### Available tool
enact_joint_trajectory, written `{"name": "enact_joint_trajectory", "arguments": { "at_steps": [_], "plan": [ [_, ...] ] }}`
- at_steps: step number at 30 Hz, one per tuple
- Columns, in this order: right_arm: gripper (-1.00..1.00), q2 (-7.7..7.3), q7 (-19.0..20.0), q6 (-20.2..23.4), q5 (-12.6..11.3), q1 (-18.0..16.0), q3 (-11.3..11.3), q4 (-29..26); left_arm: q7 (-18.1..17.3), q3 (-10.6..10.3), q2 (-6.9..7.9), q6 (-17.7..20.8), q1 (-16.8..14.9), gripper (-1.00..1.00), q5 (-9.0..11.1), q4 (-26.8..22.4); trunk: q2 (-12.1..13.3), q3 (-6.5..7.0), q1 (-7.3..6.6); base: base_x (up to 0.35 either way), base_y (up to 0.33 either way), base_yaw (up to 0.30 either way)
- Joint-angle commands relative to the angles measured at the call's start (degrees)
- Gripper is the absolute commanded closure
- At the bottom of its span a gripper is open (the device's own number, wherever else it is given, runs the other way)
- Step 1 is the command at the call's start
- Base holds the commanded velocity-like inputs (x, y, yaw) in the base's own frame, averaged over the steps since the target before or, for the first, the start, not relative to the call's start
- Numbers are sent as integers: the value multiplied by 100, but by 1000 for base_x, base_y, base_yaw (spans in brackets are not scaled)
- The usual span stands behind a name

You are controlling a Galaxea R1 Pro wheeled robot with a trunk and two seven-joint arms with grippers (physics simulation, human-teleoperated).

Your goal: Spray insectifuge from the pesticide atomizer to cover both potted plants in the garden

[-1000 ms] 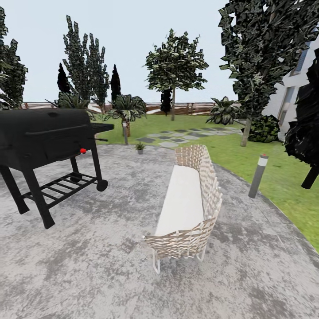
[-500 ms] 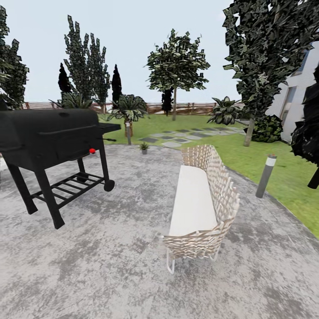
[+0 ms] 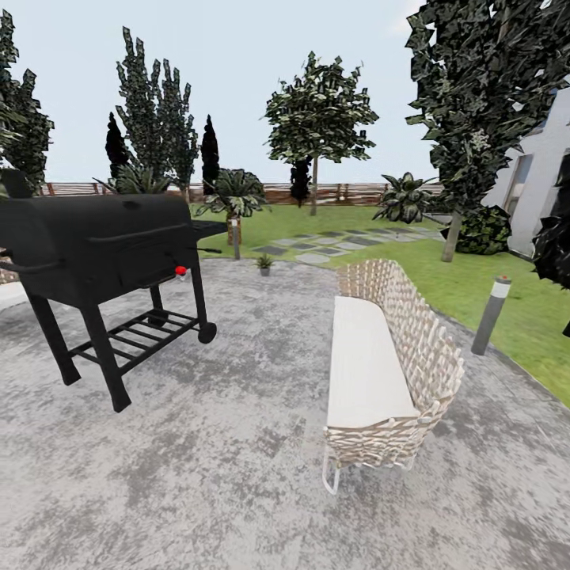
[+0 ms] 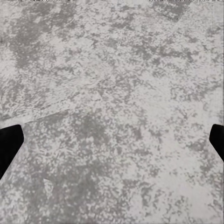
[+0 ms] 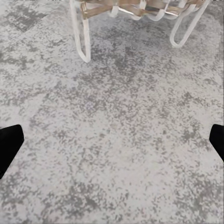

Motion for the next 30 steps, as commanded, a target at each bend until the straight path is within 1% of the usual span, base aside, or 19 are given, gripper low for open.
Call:
{"name": "enact_joint_trajectory", "arguments": {
  "at_steps": [1, 5, 18, 25, 30],
  "plan": [
    [-100, -1, -1, -17, 0, -3, 1, 3, 5, 0, 1, -18, -4, -100, 2, 5, -3, -6, 1, 83, 331, -15],
    [-100, -3, -1, -17, 0, -3, 1, 0, 5, 0, 6, -18, -4, -100, 2, 9, -3, -6, 1, 103, 331, -135],
    [-100, -1, -1, -17, 2, -3, 1, 5, 5, 0, 7, -18, -4, -100, 2, 7, -3, -6, 1, 132, 331, -271],
    [-100, -1, -1, -17, 7, -3, 1, 5, 5, 0, 7, -16, -5, -100, 2, 8, -3, -6, 1, 101, 331, -42],
    [-100, -1, -1, -17, 6, -3, 1, 5, 5, 0, 7, -13, -4, -100, 2, 7, -3, -6, 1, 27, 331, -3]
  ]
}}
